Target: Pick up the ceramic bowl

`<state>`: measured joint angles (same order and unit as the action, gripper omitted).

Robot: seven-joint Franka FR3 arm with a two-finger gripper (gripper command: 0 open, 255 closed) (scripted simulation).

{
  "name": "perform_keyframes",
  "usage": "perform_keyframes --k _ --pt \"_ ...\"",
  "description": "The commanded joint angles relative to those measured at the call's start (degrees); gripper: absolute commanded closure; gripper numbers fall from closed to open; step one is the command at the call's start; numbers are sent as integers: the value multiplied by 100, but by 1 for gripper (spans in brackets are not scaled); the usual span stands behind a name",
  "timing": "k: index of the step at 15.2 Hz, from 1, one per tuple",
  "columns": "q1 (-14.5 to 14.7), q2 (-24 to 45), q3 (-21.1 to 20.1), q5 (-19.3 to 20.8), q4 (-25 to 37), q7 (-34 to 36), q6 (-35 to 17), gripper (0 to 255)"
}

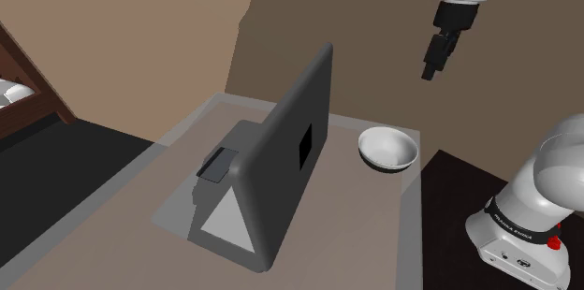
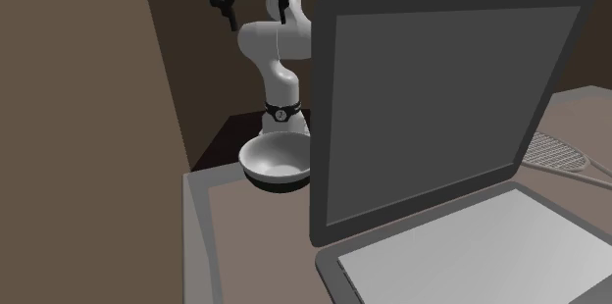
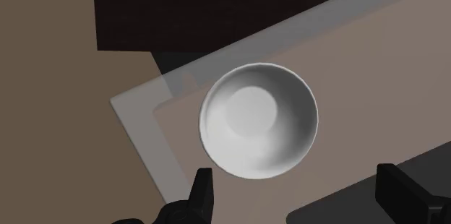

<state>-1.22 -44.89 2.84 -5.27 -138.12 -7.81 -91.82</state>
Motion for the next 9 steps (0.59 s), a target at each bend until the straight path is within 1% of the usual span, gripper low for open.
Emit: perform_keyframes --k 1,5,9 --pt "0 0 0 0 0 0 0 0" --pt "-78 176 21 125 -615 -72 -748 0" --pt "-161 499 55 251 -1133 -135 -1547 0"
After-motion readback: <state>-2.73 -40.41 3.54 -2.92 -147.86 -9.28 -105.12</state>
